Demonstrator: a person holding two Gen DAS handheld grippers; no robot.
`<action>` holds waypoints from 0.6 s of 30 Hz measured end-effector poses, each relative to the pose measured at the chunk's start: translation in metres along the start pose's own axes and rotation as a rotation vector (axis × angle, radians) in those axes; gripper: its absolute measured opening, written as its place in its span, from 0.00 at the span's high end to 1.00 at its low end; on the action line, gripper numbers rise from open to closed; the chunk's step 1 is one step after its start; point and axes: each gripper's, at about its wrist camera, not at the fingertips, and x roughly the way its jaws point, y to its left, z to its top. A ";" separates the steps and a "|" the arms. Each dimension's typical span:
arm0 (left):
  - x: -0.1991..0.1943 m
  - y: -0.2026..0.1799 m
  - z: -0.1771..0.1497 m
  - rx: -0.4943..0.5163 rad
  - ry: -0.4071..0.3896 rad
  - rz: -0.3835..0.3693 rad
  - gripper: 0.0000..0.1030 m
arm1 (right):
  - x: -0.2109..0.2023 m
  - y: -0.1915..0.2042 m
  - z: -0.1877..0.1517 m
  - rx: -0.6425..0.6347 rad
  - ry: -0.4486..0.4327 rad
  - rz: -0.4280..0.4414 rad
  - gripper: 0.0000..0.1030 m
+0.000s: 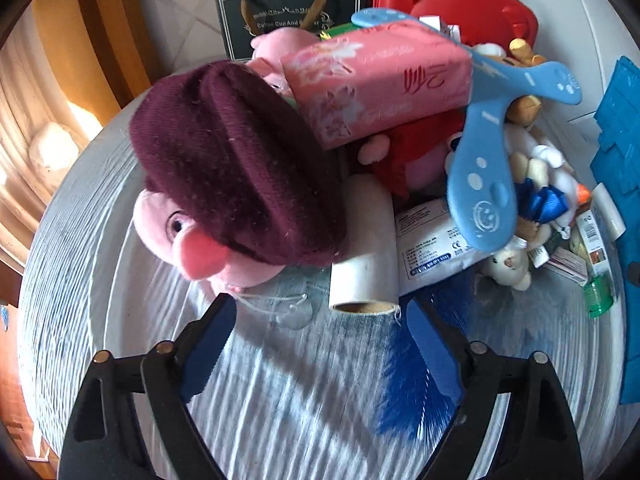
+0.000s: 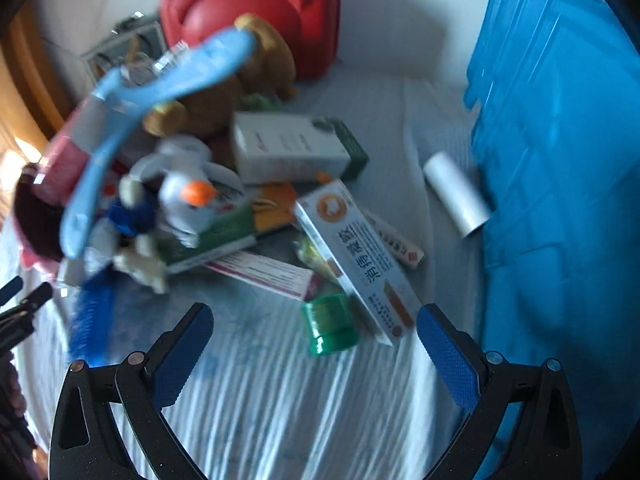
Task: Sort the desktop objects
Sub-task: 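Grasp the white paper roll with the left tool while the right tool grasps the white-orange ointment box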
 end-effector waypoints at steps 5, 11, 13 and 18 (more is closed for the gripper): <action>0.028 -0.020 0.020 0.041 0.022 0.017 0.15 | 0.040 -0.012 0.014 0.031 0.043 -0.056 0.00; 0.056 -0.038 0.036 0.045 0.032 0.086 0.14 | 0.083 -0.028 0.016 0.093 0.098 -0.077 0.00; 0.059 -0.042 0.037 0.029 0.039 0.105 0.12 | 0.091 -0.035 0.015 0.143 0.102 -0.019 0.00; 0.053 -0.041 0.022 -0.007 0.074 0.082 0.41 | 0.089 -0.022 -0.002 0.174 0.168 0.118 0.01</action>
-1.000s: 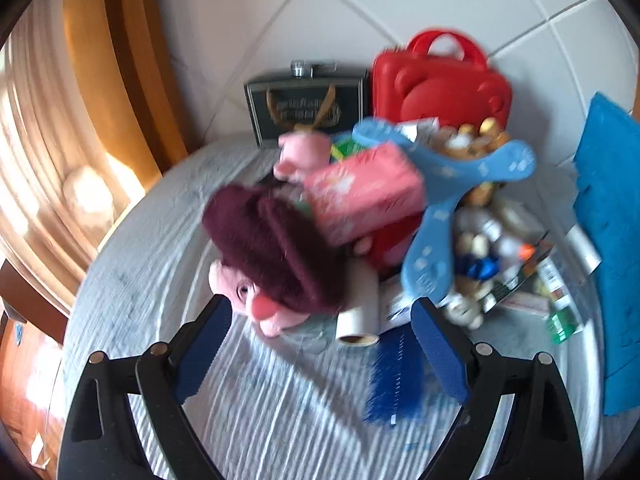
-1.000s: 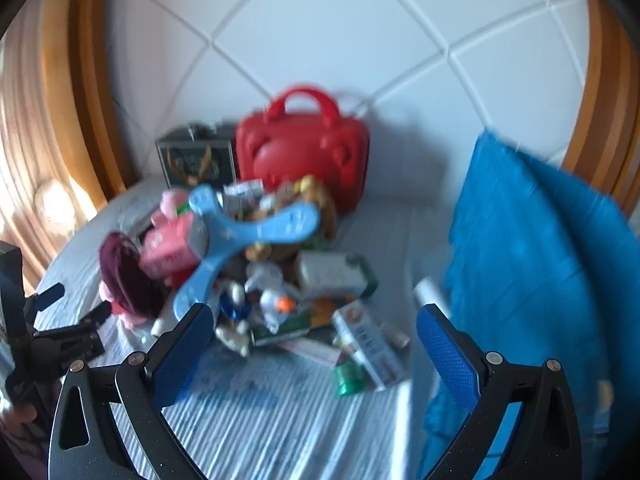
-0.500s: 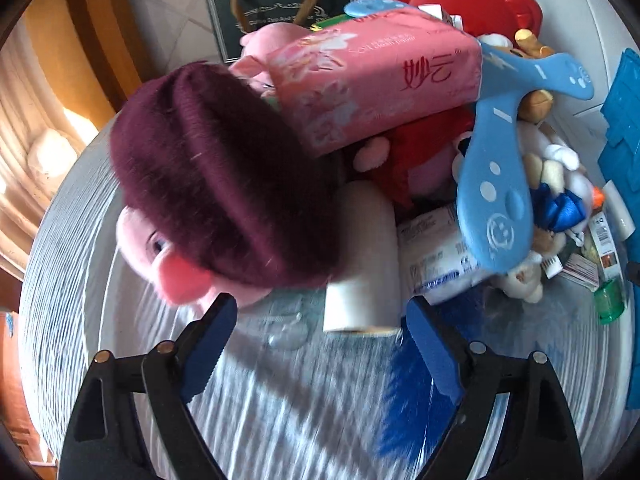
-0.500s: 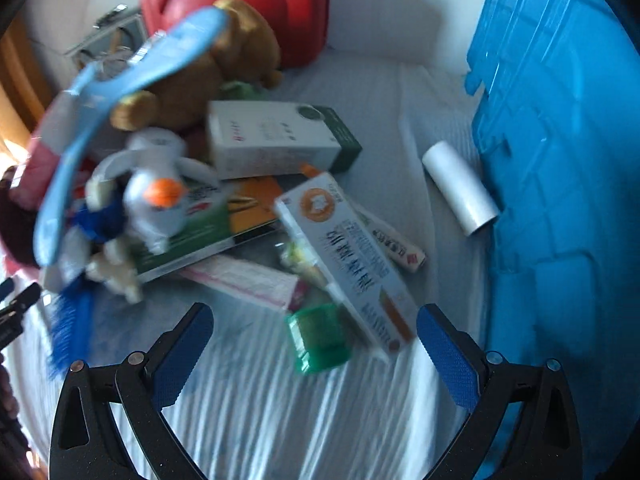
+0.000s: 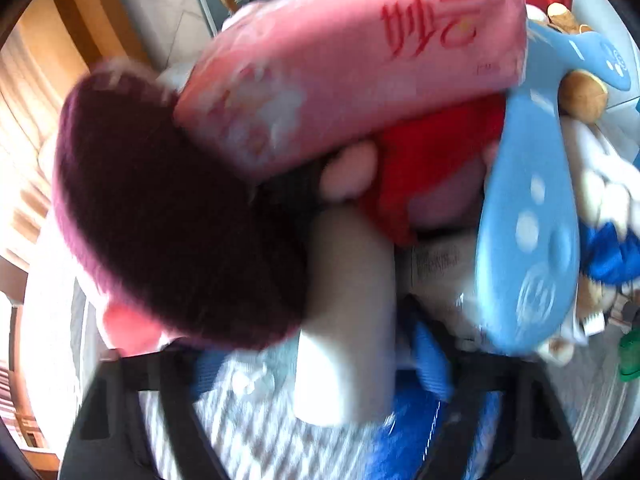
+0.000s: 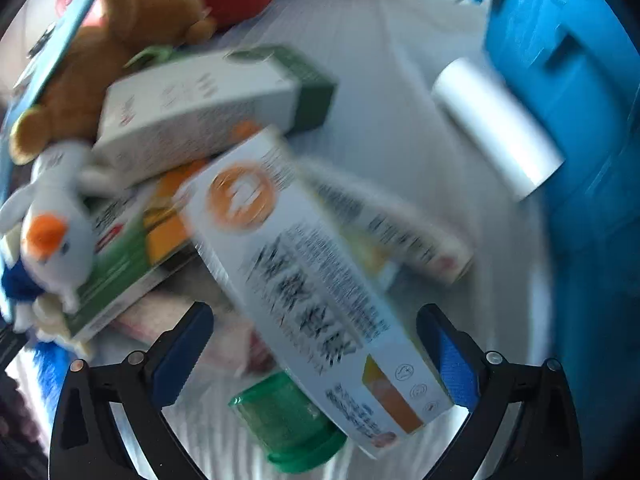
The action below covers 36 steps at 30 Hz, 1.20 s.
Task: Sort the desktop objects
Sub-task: 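Grasp the white paper roll with the left tool while the right tool grasps the white-orange ointment box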
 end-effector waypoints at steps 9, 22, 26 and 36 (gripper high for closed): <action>-0.022 0.013 -0.062 0.009 0.096 -0.089 0.52 | -0.015 0.076 -0.073 -0.225 0.054 0.019 0.14; -0.060 0.034 -0.119 0.000 0.154 -0.096 0.52 | -0.060 0.084 -0.119 -0.229 0.032 0.108 0.06; -0.077 0.038 -0.115 0.018 0.118 -0.100 0.52 | -0.078 0.074 -0.115 -0.204 -0.004 0.086 0.05; -0.068 0.038 -0.107 0.016 0.168 -0.125 0.37 | -0.065 0.067 -0.091 -0.222 0.036 0.055 0.05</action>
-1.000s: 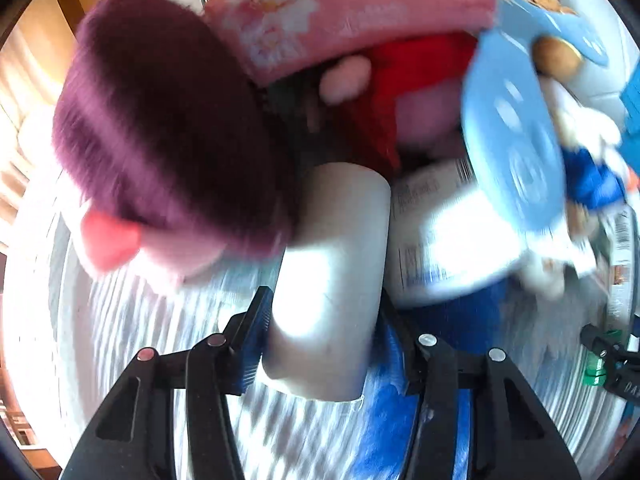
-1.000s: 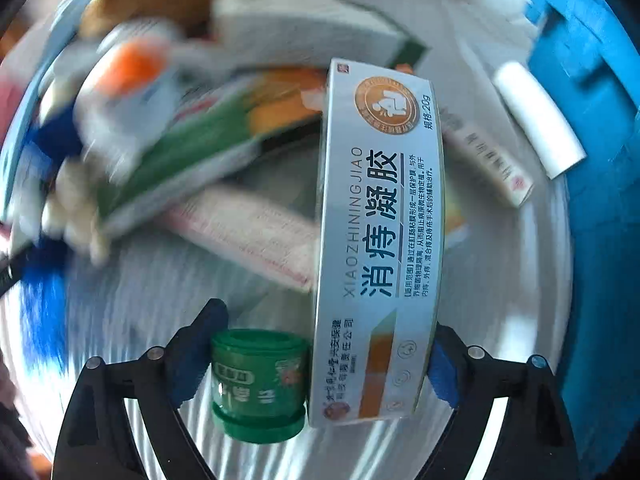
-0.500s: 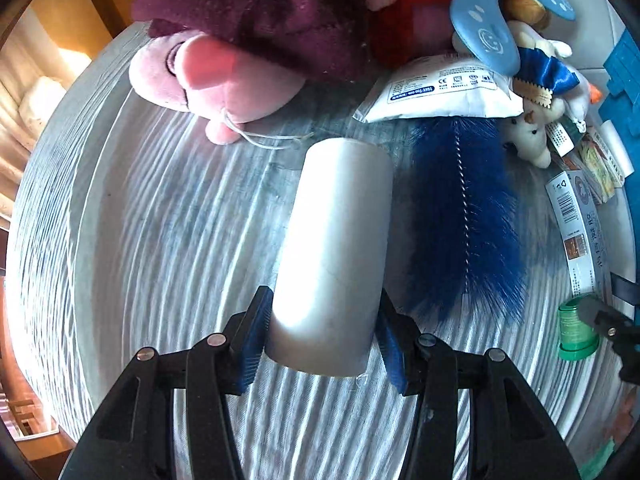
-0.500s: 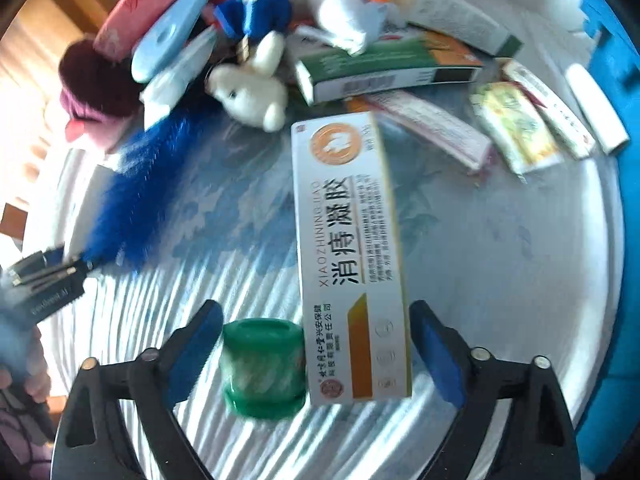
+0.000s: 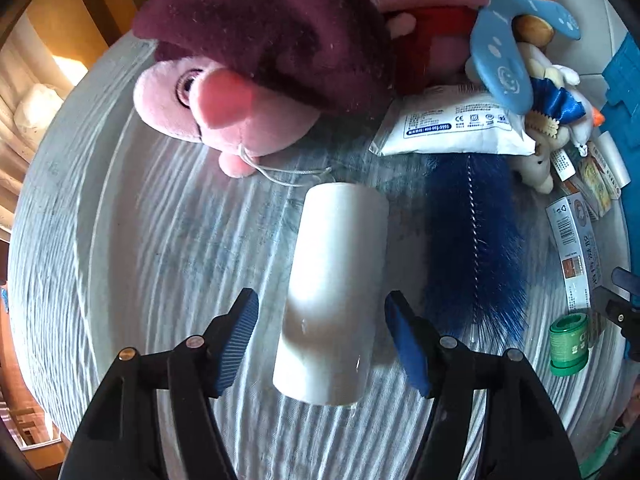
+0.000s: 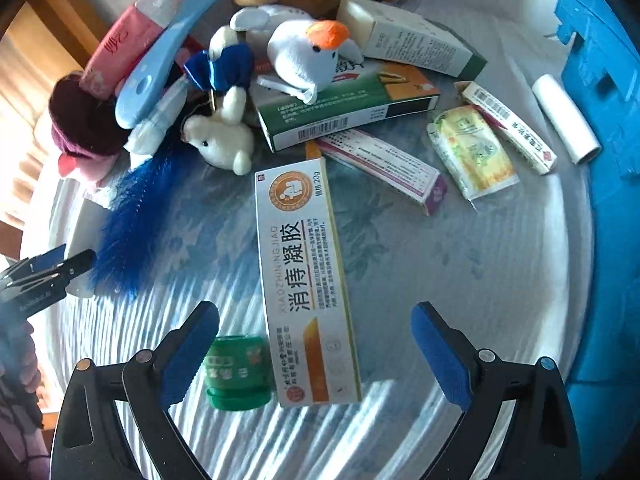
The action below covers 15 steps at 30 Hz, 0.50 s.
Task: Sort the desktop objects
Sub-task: 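Grasp the white paper roll with the left tool while the right tool grasps the white-orange ointment box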
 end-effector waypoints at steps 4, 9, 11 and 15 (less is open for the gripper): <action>0.003 -0.008 -0.001 0.014 0.023 0.005 0.39 | 0.014 -0.004 0.005 -0.039 0.022 -0.049 0.05; 0.002 -0.019 -0.007 0.052 0.048 0.014 0.55 | 0.021 -0.005 0.008 -0.063 0.066 -0.098 0.39; -0.001 -0.021 -0.010 0.057 0.045 0.020 0.55 | 0.023 -0.007 0.006 -0.062 0.082 -0.100 0.42; -0.014 -0.023 -0.018 0.047 0.027 0.022 0.56 | 0.018 -0.009 0.001 -0.065 0.066 -0.088 0.56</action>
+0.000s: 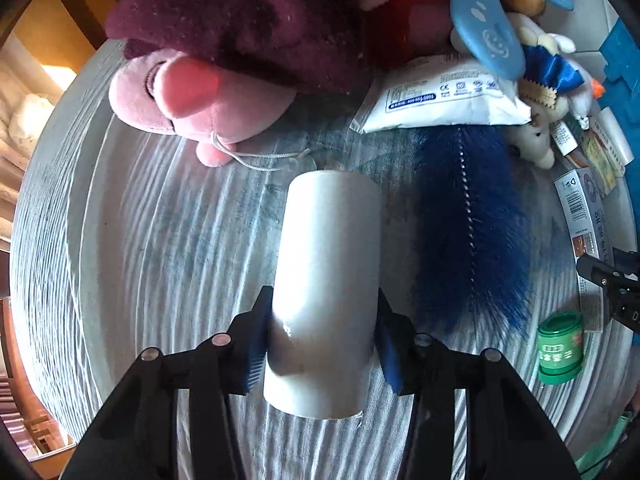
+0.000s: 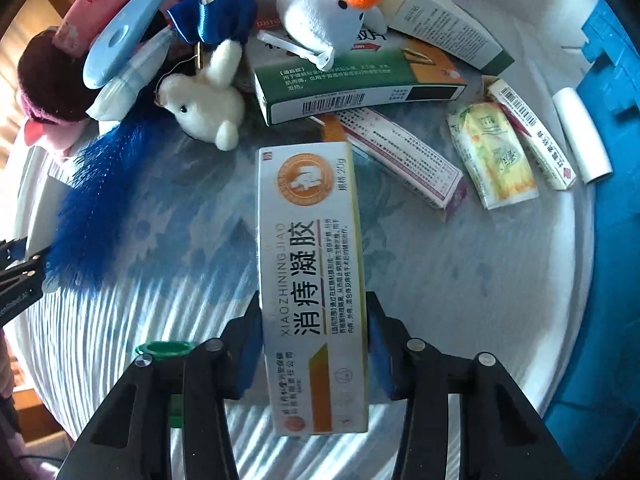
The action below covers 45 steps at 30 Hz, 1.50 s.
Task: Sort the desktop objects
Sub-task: 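Grasp the white paper roll with the left tool while the right tool grasps the white-orange ointment box, then carry the roll and box over the blue bin and release both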
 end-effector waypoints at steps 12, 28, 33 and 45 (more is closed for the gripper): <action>-0.096 0.037 0.003 0.011 -0.244 0.019 0.57 | -0.083 0.026 -0.010 -0.072 -0.230 0.014 0.56; -0.203 -0.071 0.043 0.110 -0.603 -0.092 0.57 | -0.246 0.025 0.007 -0.073 -0.613 -0.110 0.56; -0.238 -0.125 0.052 0.166 -0.662 -0.147 0.57 | -0.293 -0.017 -0.009 0.000 -0.691 -0.199 0.56; -0.301 -0.289 0.041 0.352 -0.762 -0.284 0.57 | -0.325 -0.178 -0.070 0.262 -0.652 -0.375 0.56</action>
